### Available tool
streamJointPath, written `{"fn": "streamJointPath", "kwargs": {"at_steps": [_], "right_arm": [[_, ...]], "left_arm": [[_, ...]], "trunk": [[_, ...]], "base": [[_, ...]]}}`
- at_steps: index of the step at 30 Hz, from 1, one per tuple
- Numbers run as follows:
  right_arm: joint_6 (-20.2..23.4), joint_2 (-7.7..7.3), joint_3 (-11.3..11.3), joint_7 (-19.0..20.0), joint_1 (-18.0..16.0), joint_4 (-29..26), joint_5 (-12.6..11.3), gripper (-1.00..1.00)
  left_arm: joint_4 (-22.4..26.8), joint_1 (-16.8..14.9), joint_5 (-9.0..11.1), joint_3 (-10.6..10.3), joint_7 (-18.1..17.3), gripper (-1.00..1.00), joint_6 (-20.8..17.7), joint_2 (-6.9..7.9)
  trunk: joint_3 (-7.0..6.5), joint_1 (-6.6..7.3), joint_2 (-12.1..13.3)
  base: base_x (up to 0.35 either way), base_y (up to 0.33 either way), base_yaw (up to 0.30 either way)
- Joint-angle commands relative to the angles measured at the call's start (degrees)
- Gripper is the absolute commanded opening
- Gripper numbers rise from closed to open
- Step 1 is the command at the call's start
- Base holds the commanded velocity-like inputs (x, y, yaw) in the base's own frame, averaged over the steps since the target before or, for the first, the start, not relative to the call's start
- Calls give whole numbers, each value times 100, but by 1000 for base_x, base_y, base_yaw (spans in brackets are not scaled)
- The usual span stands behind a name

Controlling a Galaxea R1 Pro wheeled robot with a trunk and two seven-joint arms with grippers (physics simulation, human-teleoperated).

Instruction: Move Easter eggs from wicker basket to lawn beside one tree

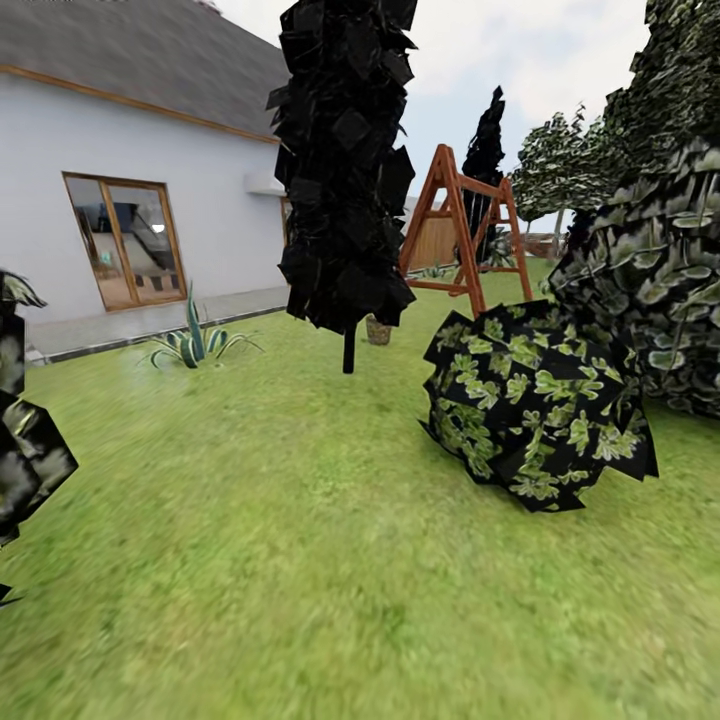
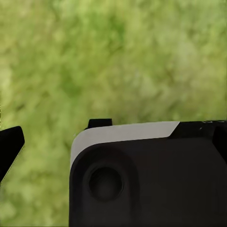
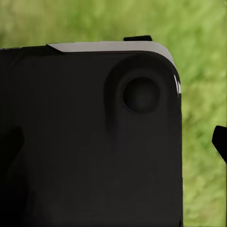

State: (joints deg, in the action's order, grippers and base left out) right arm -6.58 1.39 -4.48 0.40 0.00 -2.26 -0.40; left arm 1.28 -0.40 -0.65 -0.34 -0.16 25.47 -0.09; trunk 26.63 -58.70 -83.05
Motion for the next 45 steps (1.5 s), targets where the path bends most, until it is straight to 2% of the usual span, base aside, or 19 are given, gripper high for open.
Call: {"fn": "streamJointPath", "kwargs": {"at_steps": [1, 16, 32, 45], "right_arm": [[-17, 2, -43, 4, 0, -2, -4, 100], [-18, 1, -44, 4, 0, -2, -13, 100], [-18, 2, -44, 4, 0, -2, -13, 100], [-18, 2, -44, 4, 0, -2, -12, 100]], "left_arm": [[-5, -4, -6, -1, -2, 100, 19, 0], [-5, -4, -6, -1, -2, 100, 18, 0], [-5, -4, -6, -3, -2, 100, 19, 0], [-5, -4, -6, -3, -2, 100, 20, 0]], "trunk": [[5, -3, -2], [5, -3, -2], [5, -3, -2], [5, -3, -2]], "base": [[328, 0, 154], [328, 0, 51], [328, 0, 182], [328, 0, 49]]}}
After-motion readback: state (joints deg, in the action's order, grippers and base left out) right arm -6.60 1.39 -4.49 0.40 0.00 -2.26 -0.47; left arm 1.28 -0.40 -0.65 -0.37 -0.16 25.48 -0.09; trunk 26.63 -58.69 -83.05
